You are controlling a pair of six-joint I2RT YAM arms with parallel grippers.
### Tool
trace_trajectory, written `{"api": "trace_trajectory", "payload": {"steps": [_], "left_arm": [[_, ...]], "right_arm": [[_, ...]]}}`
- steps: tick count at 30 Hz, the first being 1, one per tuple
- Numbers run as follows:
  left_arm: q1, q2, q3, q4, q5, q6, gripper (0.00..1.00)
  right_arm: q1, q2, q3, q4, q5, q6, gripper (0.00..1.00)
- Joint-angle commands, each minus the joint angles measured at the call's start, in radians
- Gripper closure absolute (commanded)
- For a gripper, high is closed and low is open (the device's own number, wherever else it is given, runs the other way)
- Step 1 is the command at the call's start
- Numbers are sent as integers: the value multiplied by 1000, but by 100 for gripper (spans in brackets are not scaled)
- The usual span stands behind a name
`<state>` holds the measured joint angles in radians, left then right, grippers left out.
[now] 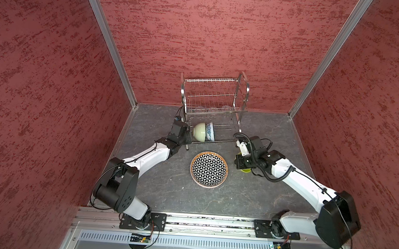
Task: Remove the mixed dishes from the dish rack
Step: 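Pull the lime-green bowl out of the rack toward the robot with the right gripper, then lower the lime-green bowl onto the table beside the patterned plate and release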
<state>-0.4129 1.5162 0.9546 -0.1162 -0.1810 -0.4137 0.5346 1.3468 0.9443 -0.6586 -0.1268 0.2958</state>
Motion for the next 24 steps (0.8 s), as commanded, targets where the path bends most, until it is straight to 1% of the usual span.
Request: {"api": "trace_trajectory", "payload": {"steps": [1, 8, 14, 24], "left_arm": [[12, -45, 5, 38, 0, -57, 89], [13, -40, 6, 44, 3, -57, 89], [13, -44, 6, 44, 1, -57, 89], [13, -45, 3, 44, 2, -57, 88]], "right_arm": [[22, 39, 46, -98, 136, -33, 100], [34, 101, 50, -101, 180, -43, 100], [45, 163, 53, -101, 166, -54, 100], [56, 205, 60, -115, 167, -62, 100]]}}
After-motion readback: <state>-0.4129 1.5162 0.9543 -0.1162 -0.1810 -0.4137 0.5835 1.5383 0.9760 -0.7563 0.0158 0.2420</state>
